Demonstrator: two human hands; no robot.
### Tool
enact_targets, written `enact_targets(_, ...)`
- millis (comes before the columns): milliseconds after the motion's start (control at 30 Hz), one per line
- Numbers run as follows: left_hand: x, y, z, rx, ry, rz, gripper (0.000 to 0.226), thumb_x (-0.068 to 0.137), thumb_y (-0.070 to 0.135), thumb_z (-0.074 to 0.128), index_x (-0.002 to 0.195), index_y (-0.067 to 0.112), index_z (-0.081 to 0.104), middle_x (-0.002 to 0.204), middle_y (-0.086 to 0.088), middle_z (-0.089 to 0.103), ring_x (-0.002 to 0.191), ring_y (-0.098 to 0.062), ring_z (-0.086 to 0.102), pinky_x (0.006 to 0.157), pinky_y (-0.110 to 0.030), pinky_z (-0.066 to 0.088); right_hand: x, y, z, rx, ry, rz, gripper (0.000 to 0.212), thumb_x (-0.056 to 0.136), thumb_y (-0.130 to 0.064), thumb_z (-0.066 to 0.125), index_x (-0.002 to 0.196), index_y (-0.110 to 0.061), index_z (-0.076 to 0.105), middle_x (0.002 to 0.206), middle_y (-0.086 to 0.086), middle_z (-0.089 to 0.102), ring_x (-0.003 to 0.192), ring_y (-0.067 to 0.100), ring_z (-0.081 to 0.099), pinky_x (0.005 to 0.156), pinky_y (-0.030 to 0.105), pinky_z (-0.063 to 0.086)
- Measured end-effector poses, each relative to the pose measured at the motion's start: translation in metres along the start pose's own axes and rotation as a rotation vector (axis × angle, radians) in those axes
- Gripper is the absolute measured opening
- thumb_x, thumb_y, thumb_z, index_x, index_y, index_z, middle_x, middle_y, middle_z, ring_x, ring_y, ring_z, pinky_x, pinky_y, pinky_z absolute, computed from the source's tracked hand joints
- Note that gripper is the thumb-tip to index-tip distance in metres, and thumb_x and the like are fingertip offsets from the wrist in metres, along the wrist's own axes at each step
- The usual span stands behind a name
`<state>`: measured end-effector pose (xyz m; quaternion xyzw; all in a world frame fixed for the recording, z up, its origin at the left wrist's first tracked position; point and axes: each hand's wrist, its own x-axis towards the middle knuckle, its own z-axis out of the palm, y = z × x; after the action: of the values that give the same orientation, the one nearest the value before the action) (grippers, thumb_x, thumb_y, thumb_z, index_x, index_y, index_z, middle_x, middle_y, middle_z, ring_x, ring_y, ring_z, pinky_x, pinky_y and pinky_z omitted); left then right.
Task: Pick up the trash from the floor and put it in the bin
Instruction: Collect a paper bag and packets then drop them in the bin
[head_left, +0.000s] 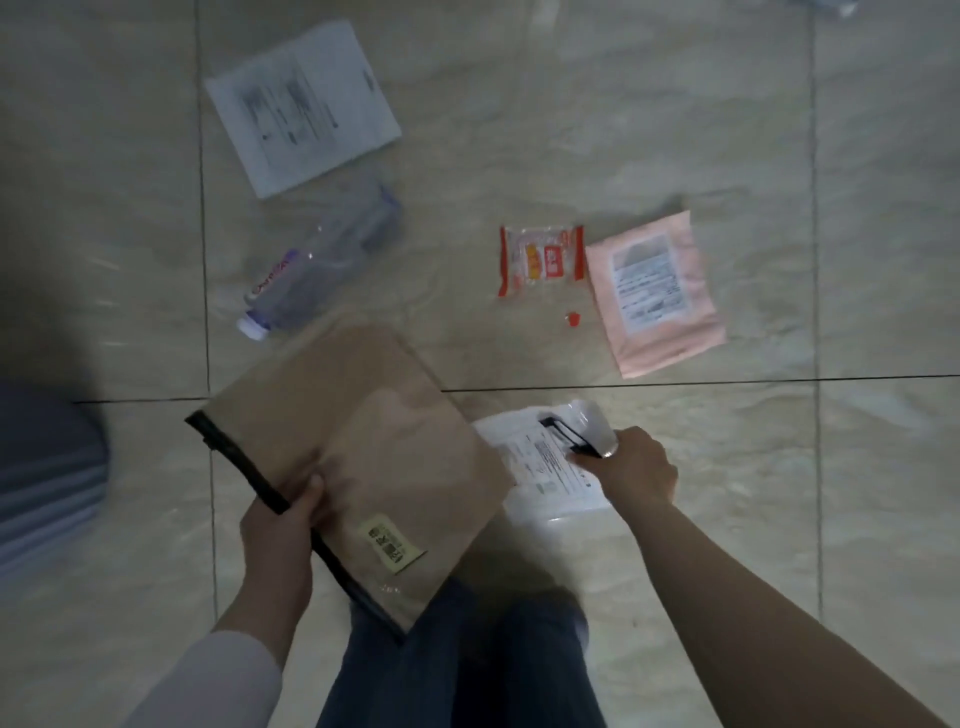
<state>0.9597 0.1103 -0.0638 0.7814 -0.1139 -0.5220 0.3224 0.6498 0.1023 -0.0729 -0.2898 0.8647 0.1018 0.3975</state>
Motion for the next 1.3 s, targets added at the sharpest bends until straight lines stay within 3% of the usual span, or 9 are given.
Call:
enact_targets(167, -0.041, 0.064, 0.034, 0.067, -0.104, -0.005, 0.029, 0.086, 0.004, 0.060, 0.114, 0.011, 0.062, 0.109, -0.010, 0.066, 0.097, -0.028, 0.062, 0.092, -0.042, 0.049, -0.003, 0.016, -0.108, 0.109, 0.056, -0.022, 0.039, 0.071, -0.033, 0.077, 0.100, -0.007, 0.069, 0.102, 0.020, 0.071, 0.098, 0.035, 0.064, 0.072, 0.033, 0.041)
enact_targets(333, -0.040, 0.109, 0.086, 0.055, -0.169, -0.018, 0.018, 0.087, 0.004, 0.059, 0.103, 0.011, 0.064, 0.095, -0.002, 0.068, 0.084, -0.019, 0.064, 0.070, -0.029, 0.051, 0.044, 0.013, -0.161, 0.073, 0.060, -0.047, 0.038, 0.074, -0.032, 0.075, 0.101, -0.006, 0.067, 0.095, 0.019, 0.071, 0.087, 0.033, 0.066, 0.064, 0.029, 0.040)
enact_targets(500, -0.015, 0.143, 0.140, 0.050, -0.168, 0.057, 0.016, 0.088, 0.002, 0.056, 0.090, 0.015, 0.066, 0.088, 0.000, 0.070, 0.074, -0.013, 0.066, 0.059, -0.016, 0.055, 0.092, -0.012, -0.171, 0.065, -0.002, -0.100, 0.050, 0.069, -0.037, 0.079, 0.099, 0.002, 0.068, 0.092, 0.019, 0.067, 0.086, 0.032, 0.063, 0.062, 0.031, 0.040)
enact_targets(700, 0.034, 0.136, 0.214, 0.056, -0.228, 0.069, 0.023, 0.086, -0.002, 0.055, 0.079, 0.017, 0.065, 0.065, 0.011, 0.074, 0.061, -0.003, 0.070, 0.055, -0.015, 0.054, 0.164, -0.035, -0.166, -0.065, 0.100, -0.185, 0.046, 0.074, -0.040, 0.074, 0.108, -0.008, 0.068, 0.141, 0.008, 0.036, 0.130, 0.028, 0.028, 0.096, 0.041, 0.041)
enact_targets(800, 0.067, 0.115, 0.249, 0.127, -0.255, 0.103, 0.022, 0.084, -0.002, 0.059, 0.082, 0.019, 0.068, 0.064, 0.013, 0.074, 0.061, 0.000, 0.068, 0.056, -0.013, 0.053, 0.196, -0.037, -0.141, -0.041, 0.184, -0.189, 0.045, 0.074, -0.032, 0.076, 0.107, -0.004, 0.065, 0.137, 0.013, 0.035, 0.127, 0.034, 0.034, 0.095, 0.044, 0.044)
enact_targets(900, 0.087, 0.092, 0.270, 0.202, -0.225, 0.139, 0.021, 0.083, -0.001, 0.061, 0.082, 0.019, 0.068, 0.064, 0.012, 0.071, 0.058, 0.005, 0.066, 0.054, -0.010, 0.051, 0.213, -0.034, -0.113, 0.101, 0.230, -0.131, 0.053, 0.070, -0.023, 0.079, 0.111, -0.002, 0.052, 0.126, 0.019, 0.042, 0.107, 0.040, 0.052, 0.084, 0.042, 0.046)
enact_targets(1067, 0.090, 0.078, 0.279, 0.371, -0.142, 0.219, 0.014, 0.079, 0.012, 0.068, 0.092, 0.017, 0.069, 0.094, -0.004, 0.068, 0.085, -0.009, 0.067, 0.077, -0.031, 0.053, 0.215, -0.021, -0.104, 0.132, 0.187, -0.052, 0.048, 0.076, -0.037, 0.072, 0.109, -0.010, 0.051, 0.101, 0.012, 0.068, 0.094, 0.036, 0.063, 0.068, 0.031, 0.036)
enact_targets(1133, 0.087, 0.080, 0.283, 0.448, -0.134, 0.187, 0.037, 0.078, 0.016, 0.070, 0.112, 0.004, 0.063, 0.121, -0.020, 0.058, 0.111, -0.027, 0.060, 0.095, -0.044, 0.050, 0.209, -0.013, -0.113, 0.123, 0.140, -0.033, 0.045, 0.078, -0.040, 0.069, 0.100, -0.003, 0.058, 0.098, 0.019, 0.068, 0.093, 0.038, 0.061, 0.067, 0.032, 0.038)
enact_targets(1300, 0.078, 0.087, 0.312, 0.715, -0.120, 0.126, 0.065, 0.073, 0.032, 0.073, 0.129, 0.006, 0.051, 0.140, -0.017, 0.043, 0.130, -0.031, 0.041, 0.109, -0.042, 0.037, 0.199, 0.010, -0.131, 0.160, 0.040, -0.009, 0.039, 0.081, -0.035, 0.067, 0.105, -0.004, 0.063, 0.101, 0.021, 0.068, 0.090, 0.034, 0.061, 0.070, 0.030, 0.039)
